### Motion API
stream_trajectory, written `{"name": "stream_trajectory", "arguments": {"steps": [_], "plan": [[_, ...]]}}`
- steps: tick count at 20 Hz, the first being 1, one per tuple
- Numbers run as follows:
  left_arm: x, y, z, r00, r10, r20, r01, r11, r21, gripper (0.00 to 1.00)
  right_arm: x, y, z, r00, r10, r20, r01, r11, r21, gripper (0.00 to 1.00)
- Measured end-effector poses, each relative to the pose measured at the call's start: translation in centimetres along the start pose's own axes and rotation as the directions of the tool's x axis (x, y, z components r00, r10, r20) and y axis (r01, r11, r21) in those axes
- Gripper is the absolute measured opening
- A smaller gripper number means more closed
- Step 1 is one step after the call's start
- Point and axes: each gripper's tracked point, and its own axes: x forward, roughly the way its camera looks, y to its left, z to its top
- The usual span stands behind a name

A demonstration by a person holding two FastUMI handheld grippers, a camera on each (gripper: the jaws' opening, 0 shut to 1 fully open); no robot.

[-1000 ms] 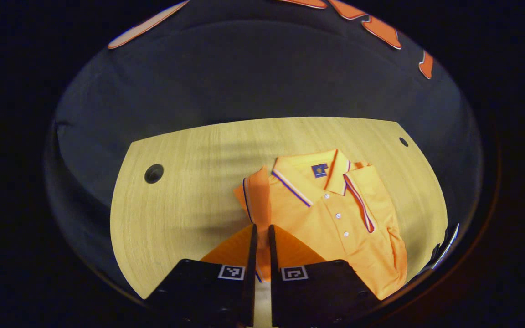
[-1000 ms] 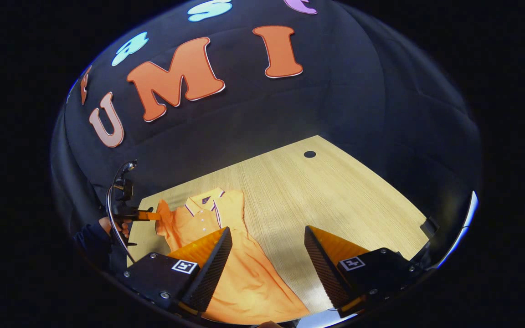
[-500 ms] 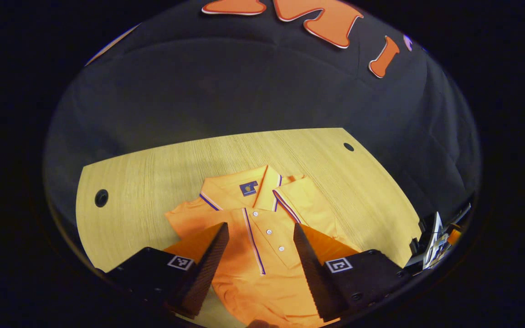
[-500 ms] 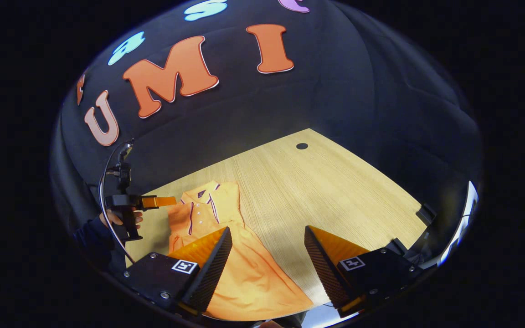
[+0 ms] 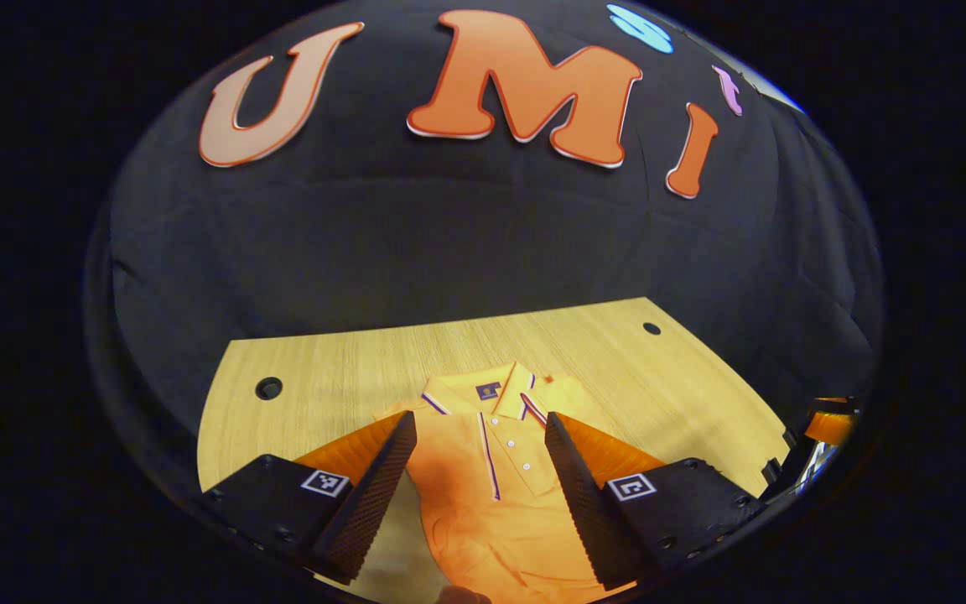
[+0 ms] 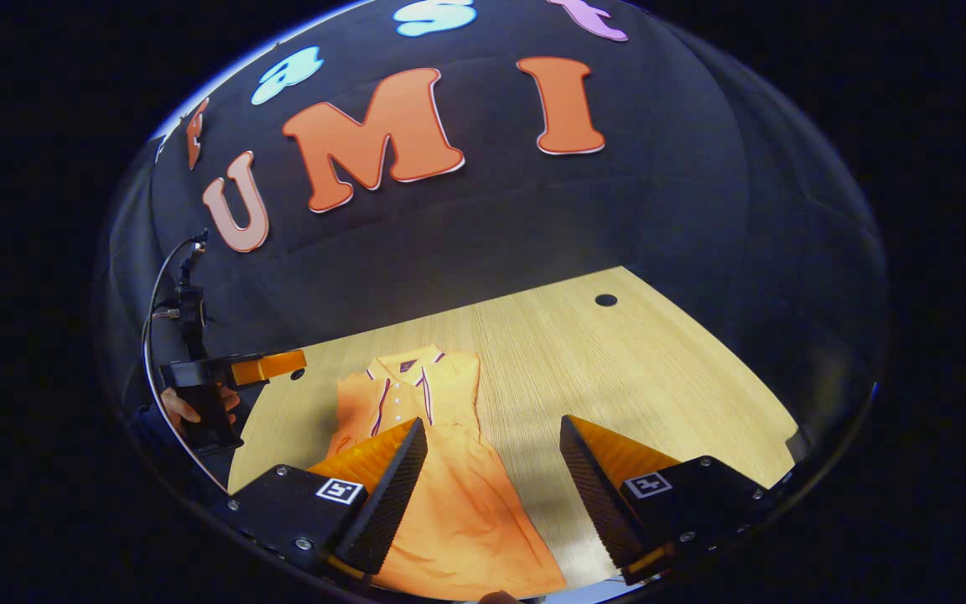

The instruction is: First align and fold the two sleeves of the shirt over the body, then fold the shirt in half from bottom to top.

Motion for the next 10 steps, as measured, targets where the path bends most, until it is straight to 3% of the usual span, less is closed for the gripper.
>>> {"name": "stream_trajectory", "arguments": {"steps": [6, 10], "plan": [[-8.3, -0.5, 2.5, 0.975, 0.119, 0.189, -0.116, 0.993, -0.026, 0.98, -0.6, 2.5, 2.3, 0.987, 0.120, 0.106, -0.108, 0.987, -0.115, 0.97], [-14.2, -1.1, 3.0, 0.924, 0.204, 0.324, -0.209, 0.978, -0.020, 0.98, -2.1, 3.9, 2.7, 0.959, 0.208, 0.194, -0.164, 0.962, -0.220, 0.97]]}}
